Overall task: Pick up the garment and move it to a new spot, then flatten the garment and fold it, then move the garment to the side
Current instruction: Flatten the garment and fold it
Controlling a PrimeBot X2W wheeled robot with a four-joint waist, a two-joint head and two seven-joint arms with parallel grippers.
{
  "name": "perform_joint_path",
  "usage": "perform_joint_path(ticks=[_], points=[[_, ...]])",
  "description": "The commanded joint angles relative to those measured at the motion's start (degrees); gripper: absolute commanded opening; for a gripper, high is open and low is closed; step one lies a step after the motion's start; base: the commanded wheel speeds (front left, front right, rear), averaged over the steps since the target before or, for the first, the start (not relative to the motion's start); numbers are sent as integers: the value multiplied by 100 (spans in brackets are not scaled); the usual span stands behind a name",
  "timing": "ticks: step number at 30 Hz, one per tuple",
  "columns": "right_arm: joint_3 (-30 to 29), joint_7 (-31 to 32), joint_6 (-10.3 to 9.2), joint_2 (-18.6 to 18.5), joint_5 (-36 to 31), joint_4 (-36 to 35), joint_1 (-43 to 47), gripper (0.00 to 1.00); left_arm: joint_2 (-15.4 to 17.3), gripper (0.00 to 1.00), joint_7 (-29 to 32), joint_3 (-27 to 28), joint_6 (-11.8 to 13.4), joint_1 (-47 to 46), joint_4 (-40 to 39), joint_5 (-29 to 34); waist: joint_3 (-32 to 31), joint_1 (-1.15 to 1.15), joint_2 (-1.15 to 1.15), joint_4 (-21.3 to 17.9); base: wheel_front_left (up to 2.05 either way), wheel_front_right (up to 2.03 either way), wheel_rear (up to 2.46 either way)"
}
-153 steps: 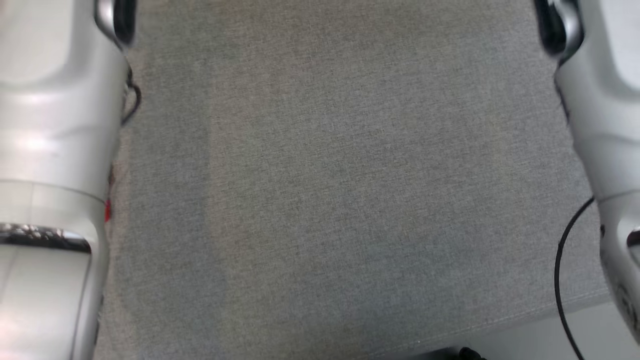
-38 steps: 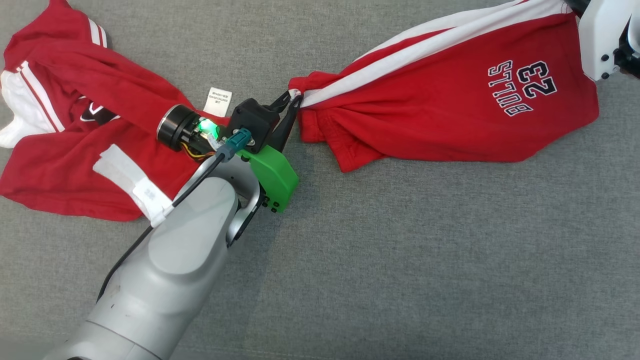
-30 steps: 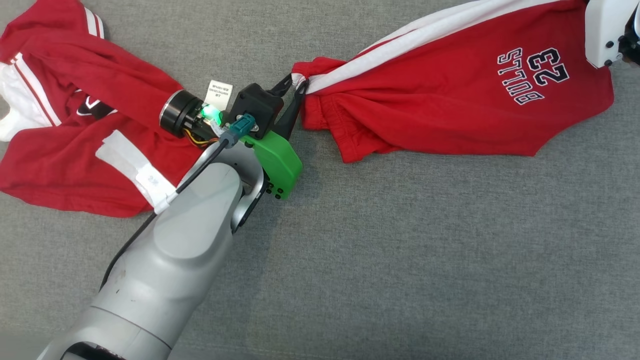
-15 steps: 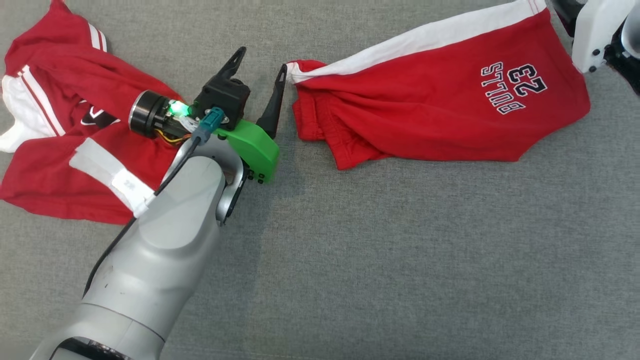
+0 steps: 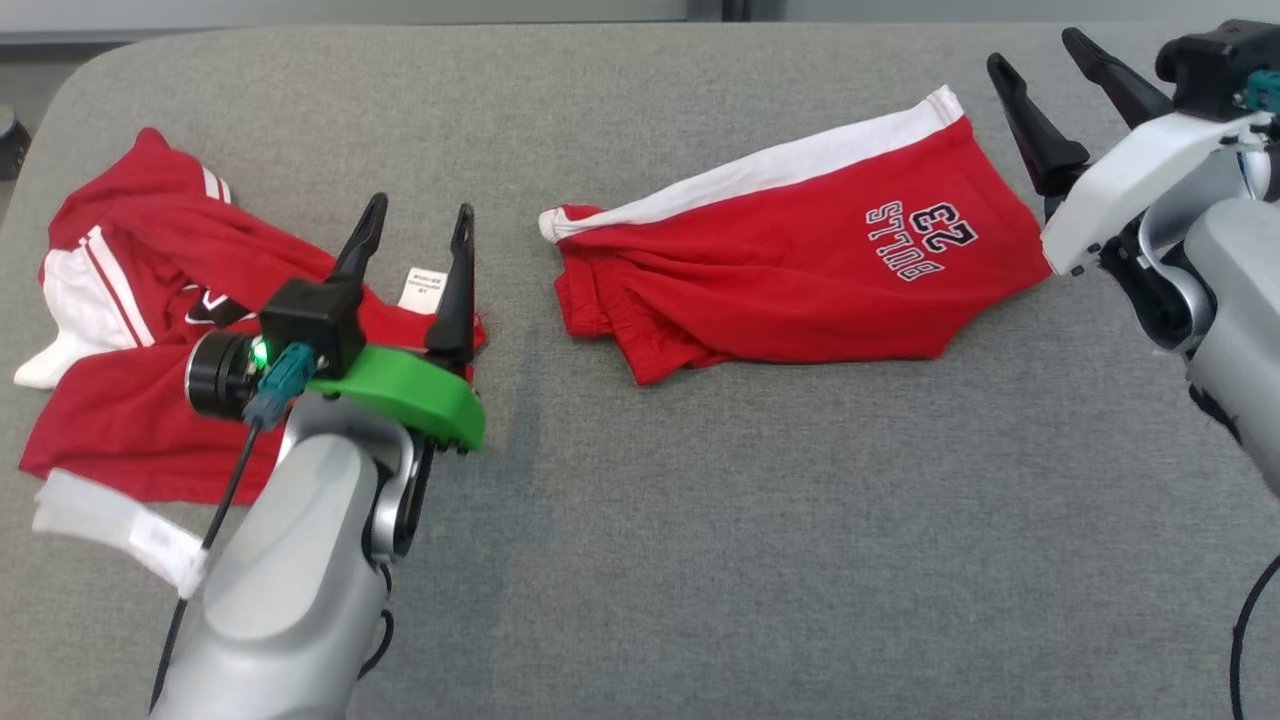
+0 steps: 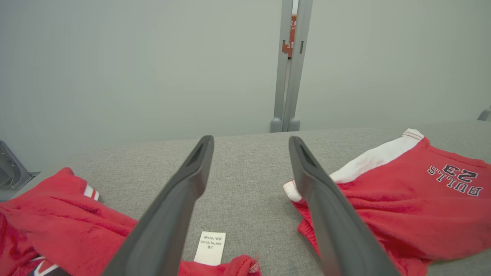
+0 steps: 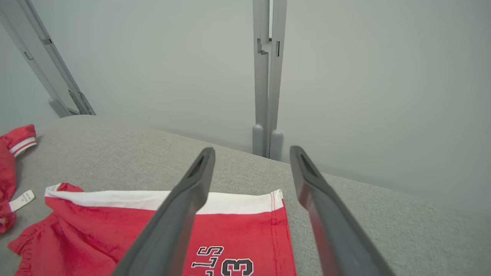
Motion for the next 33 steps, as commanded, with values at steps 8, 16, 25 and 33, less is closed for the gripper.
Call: perform_joint_path(ticks=[8, 16, 25, 33], points=[[-2433, -16, -7, 561, -1574, -1104, 2255, 100, -133, 100, -10, 665, -247, 1458, -873, 166, -656, 0, 0, -545, 0, 0, 0], [-3903, -17, -7, 1415, -2780, -2176, 3782, 100, -505, 100, -11, 1352, -627, 2452, -1475, 646, -910, 0, 0, -723, 0, 0, 0], [-4268, -17, -6, 1850, -3141, -2408, 4323, 100, -696, 100, -10, 1675, -881, 2917, -1581, 1040, -899, 0, 0, -727, 0, 0, 0], [-4349, 152, -6, 2040, -2472, -1860, 4052, 100, -728, 100, -11, 1600, -954, 2613, -1458, 1187, -561, 0, 0, -470, 0, 0, 0]])
